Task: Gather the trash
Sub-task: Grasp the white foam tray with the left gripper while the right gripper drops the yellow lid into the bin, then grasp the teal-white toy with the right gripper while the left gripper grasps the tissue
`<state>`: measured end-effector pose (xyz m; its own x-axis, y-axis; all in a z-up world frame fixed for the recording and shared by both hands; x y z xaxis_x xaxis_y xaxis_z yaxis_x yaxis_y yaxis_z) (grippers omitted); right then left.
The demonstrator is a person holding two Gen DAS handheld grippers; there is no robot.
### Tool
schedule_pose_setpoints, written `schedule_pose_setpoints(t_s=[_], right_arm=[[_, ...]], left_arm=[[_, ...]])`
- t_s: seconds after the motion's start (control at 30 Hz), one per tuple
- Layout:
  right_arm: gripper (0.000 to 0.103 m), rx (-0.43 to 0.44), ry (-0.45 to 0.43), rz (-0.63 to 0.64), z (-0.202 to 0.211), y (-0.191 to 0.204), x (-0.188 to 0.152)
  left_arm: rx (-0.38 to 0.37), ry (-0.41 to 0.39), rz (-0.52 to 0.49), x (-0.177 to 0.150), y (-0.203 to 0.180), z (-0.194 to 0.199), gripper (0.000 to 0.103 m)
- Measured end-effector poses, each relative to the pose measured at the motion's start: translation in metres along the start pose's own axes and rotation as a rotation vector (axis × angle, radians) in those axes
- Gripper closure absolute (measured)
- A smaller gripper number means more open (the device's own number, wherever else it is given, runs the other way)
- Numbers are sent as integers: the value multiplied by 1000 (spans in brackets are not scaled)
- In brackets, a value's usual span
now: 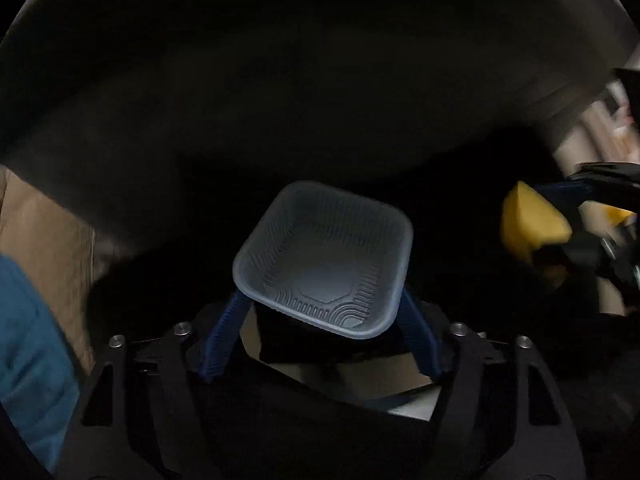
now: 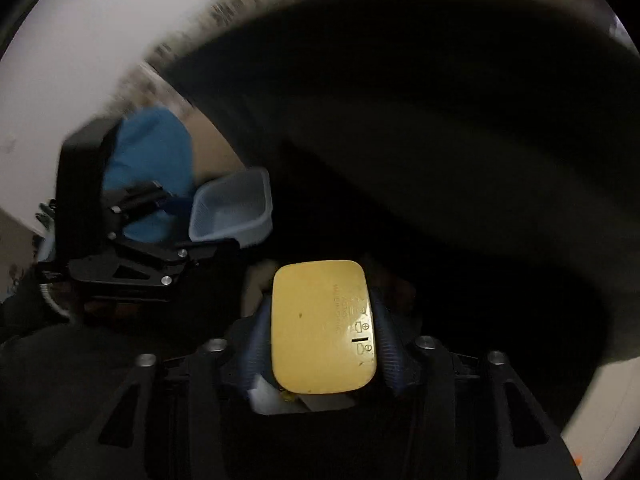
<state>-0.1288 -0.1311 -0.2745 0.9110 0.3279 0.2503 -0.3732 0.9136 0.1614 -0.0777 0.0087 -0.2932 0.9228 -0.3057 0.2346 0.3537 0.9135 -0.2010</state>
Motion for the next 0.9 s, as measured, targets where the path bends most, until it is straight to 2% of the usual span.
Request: schedule_pose_setpoints(t_s=[0.1, 0.17, 0.2, 0.27, 0.4, 0.5, 0.57, 0.73, 0.83, 0.9], right_arm=[[37, -8, 65, -39, -31, -6, -3], [37, 8, 44, -48, -22, -4, -3], [37, 10, 16, -43, -11, -3, -1], [37, 10, -54, -20, 24, 0, 4], [36, 13, -280, 18, 126, -5, 38], [30, -83, -465, 29, 192, -31, 78], [29, -197, -550, 34, 219, -58, 115], [29, -270, -552, -30, 213, -108, 197], [32, -342, -490, 14, 189, -123, 230], [49, -302, -420, 34, 172, -127, 239]], left_arm=[[2, 154, 63, -9, 11, -45, 30], [-29, 223, 94, -18, 14, -58, 30], [-42, 221, 106, -18, 16, -56, 30], [-66, 185, 108, -13, 17, -42, 30], [-123, 70, 89, 2, 11, 10, 30], [-123, -48, 23, 17, 5, 56, 26], [-117, -112, -11, 17, -12, 80, 21], [-119, -222, -74, 40, -34, 124, 21], [-131, -278, -97, 51, -44, 142, 21], [-129, -301, -111, 58, -49, 149, 21]])
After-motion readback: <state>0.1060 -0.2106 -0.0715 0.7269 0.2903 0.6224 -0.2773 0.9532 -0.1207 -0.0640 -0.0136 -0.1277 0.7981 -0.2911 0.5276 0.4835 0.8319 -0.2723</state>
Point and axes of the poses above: each gripper's, at about its wrist camera, not at the fingertips, and z roughly against the way its jaws point, y to its left, x to its top, the point moved 7 cm from there along -z, roughly the way its jaws point, and after that the axes turned 10 degrees about -x, right-handed, at the moved point
